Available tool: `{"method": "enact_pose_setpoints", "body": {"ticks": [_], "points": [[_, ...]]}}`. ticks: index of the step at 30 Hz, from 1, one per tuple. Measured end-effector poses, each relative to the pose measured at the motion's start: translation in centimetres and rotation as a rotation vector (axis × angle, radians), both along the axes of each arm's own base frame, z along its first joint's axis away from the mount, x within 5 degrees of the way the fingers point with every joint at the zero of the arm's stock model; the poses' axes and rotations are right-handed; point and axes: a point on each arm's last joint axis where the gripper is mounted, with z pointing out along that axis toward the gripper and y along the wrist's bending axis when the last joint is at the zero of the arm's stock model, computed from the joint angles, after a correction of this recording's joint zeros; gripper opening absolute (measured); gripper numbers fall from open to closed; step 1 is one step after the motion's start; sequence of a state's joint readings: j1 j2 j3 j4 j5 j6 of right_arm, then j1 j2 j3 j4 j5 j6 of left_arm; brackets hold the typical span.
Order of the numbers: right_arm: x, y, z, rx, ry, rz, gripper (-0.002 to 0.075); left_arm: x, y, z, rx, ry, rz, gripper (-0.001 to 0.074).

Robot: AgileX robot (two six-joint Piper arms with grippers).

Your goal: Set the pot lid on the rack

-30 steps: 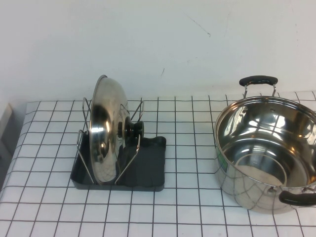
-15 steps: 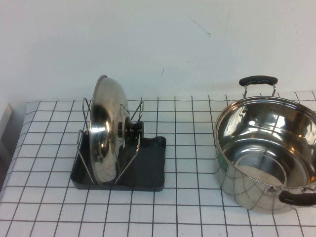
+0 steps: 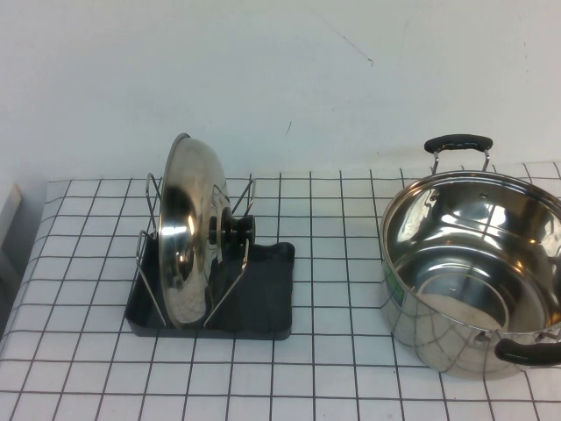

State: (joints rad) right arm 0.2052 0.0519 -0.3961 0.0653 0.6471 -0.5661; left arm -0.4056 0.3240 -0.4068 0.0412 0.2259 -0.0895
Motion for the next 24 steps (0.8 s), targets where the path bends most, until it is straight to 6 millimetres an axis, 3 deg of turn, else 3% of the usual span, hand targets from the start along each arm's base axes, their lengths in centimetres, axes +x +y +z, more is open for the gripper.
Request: {"method": "enact_pose_setpoints", "body": {"ticks": [14, 19, 24], "points": [[-0.1, 0.0, -1.0, -0.014, 0.079, 0.005, -0.0001, 0.0, 0.0, -0.1, 0.000, 0.000, 0.000, -0.0001], [-0.1, 0.0, -1.0, -0.004, 0.082, 0.002, -0.0001, -0.2, 0.2, -1.3, -0.006, 0.006, 0.013, -0.0001], [-0.1, 0.1, -1.0, 0.001, 0.083, 0.003, -0.0001, -1.0, 1.2, -4.2, -0.010, 0.014, 0.115, -0.0001]]}}
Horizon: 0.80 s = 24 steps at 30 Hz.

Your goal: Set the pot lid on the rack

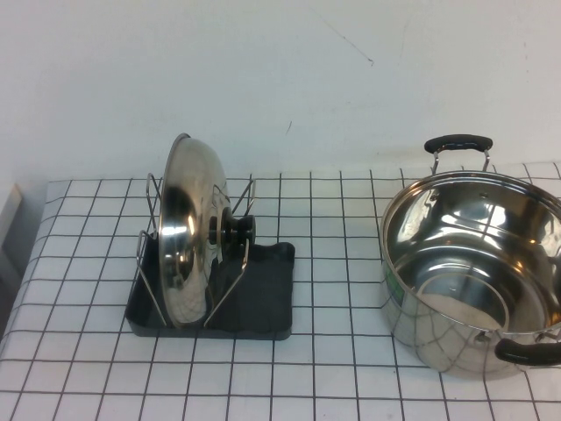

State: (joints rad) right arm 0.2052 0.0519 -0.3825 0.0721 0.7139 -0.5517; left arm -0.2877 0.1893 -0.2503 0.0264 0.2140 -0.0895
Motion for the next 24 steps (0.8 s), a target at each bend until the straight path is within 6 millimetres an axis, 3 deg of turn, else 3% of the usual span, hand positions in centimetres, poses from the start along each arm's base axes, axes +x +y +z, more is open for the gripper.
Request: {"method": "enact_pose_setpoints", "body": {"ticks": [10, 16, 24], "points": [[0.0, 0.0, 0.0, 0.000, 0.000, 0.000, -0.0001, -0.7, 1.2, -7.6, -0.037, 0.082, 0.179, -0.0002], [0.0, 0.0, 0.0, 0.001, 0.001, 0.001, -0.0001, -0.9, 1.2, -9.0, -0.050, 0.182, 0.204, -0.0002], [0.0, 0.0, 0.0, 0.003, 0.001, 0.001, -0.0001, -1.0, 1.2, -9.1, -0.048, 0.193, 0.204, -0.0002]]}}
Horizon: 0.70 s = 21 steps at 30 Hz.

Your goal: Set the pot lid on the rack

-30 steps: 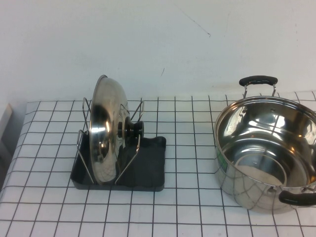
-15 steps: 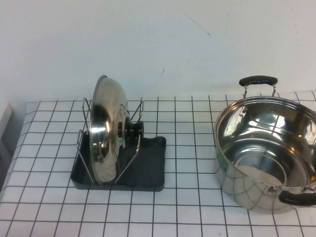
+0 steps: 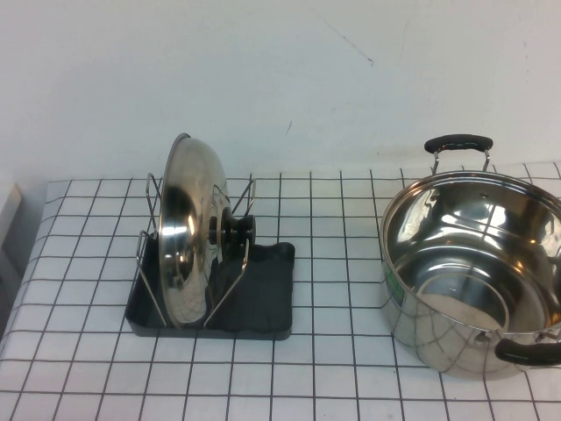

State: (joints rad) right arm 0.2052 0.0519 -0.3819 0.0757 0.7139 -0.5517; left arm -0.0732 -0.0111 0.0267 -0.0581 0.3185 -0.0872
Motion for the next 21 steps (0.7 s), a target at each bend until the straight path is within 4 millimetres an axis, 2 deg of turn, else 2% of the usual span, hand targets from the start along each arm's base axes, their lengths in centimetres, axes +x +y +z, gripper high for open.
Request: {"method": "enact_pose_setpoints", "body": {"ticks": [21], "points": [[-0.01, 0.03, 0.00, 0.004, 0.001, 0.002, -0.0001, -0.04, 0.02, 0.00, 0.005, 0.011, 0.000, -0.0002]]}}
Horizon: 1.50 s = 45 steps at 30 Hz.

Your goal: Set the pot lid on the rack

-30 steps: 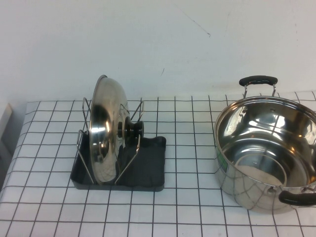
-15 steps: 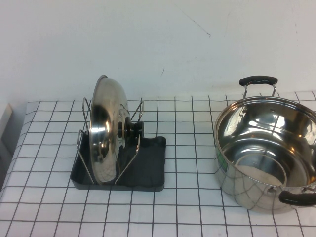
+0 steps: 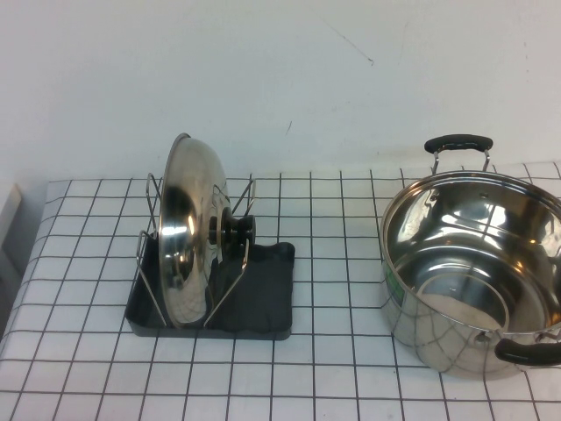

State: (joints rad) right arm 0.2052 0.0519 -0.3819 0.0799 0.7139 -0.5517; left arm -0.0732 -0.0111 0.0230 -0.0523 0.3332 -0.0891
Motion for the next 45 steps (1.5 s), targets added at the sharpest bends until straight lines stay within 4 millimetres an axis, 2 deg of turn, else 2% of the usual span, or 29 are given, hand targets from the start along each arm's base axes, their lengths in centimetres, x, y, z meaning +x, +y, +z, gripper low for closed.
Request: {"method": "enact_pose_setpoints", "body": {"ticks": [6, 10, 14, 18, 21, 34, 45], "points": [[0.5, 0.0, -0.2, 0.032, -0.040, -0.018, -0.0001, 0.0, 0.0, 0.0, 0.000, 0.000, 0.000, -0.0002], [1.5, -0.2, -1.5, 0.084, -0.120, -0.120, -0.0001, 0.0, 0.0, 0.0, 0.000, 0.000, 0.000, -0.0002], [2.0, -0.8, -4.3, 0.144, -0.122, -0.298, -0.0001, 0.0, 0.0, 0.0, 0.000, 0.000, 0.000, -0.0002], [2.5, -1.6, -7.7, 0.192, -0.035, -0.470, -0.0001, 0.0, 0.0, 0.0, 0.000, 0.000, 0.000, -0.0002], [2.6, -1.8, -9.7, 0.235, 0.025, -0.538, -0.0001, 0.0, 0.0, 0.0, 0.000, 0.000, 0.000, -0.0002], [2.7, -1.5, -9.8, 0.406, 0.042, -0.511, -0.0001, 0.0, 0.0, 0.0, 0.000, 0.000, 0.000, -0.0002], [2.7, -1.3, -9.8, 0.397, 0.050, -0.469, -0.0001, 0.0, 0.0, 0.0, 0.000, 0.000, 0.000, -0.0002]]}}
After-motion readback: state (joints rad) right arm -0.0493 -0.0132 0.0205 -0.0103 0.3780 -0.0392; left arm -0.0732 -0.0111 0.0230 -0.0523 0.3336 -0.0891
